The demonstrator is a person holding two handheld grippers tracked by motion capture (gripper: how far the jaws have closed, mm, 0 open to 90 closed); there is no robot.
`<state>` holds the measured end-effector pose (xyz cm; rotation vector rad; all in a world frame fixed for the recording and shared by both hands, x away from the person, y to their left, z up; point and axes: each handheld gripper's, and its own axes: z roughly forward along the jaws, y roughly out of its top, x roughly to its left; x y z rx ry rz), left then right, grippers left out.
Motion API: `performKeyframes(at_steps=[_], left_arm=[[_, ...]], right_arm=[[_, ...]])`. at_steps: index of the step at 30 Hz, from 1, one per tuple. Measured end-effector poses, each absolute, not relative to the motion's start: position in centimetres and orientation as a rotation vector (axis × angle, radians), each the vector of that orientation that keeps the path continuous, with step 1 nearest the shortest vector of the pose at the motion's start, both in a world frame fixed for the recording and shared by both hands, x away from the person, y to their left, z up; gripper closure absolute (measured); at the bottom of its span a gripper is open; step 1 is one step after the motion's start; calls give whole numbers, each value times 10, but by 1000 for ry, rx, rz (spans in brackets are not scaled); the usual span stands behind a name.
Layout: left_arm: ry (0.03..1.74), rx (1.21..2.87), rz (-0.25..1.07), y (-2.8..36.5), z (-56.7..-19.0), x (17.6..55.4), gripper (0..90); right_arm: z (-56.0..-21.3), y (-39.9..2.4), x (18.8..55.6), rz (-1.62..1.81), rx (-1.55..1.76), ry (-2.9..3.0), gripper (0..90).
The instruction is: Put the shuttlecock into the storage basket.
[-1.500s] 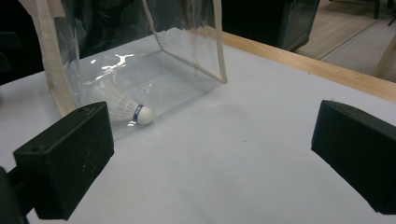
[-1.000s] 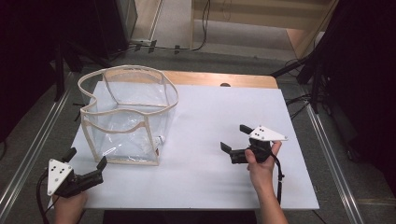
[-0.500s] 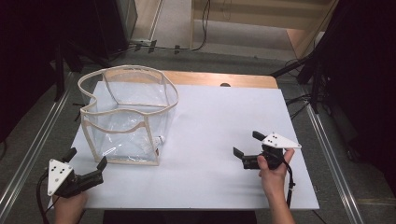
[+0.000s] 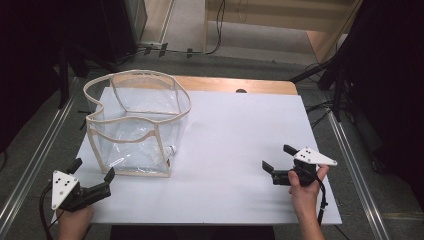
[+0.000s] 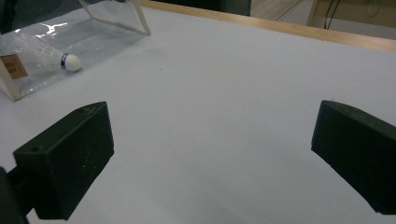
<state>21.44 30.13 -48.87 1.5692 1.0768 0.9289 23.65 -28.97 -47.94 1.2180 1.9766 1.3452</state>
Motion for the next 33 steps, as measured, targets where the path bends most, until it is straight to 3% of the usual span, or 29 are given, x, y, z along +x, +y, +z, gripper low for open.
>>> performKeyframes(at_steps=[33], left_arm=[[1078,1571,938,301,-489,214,0]], right_arm=[[-498,-352,207,1315,1318,1885,0]])
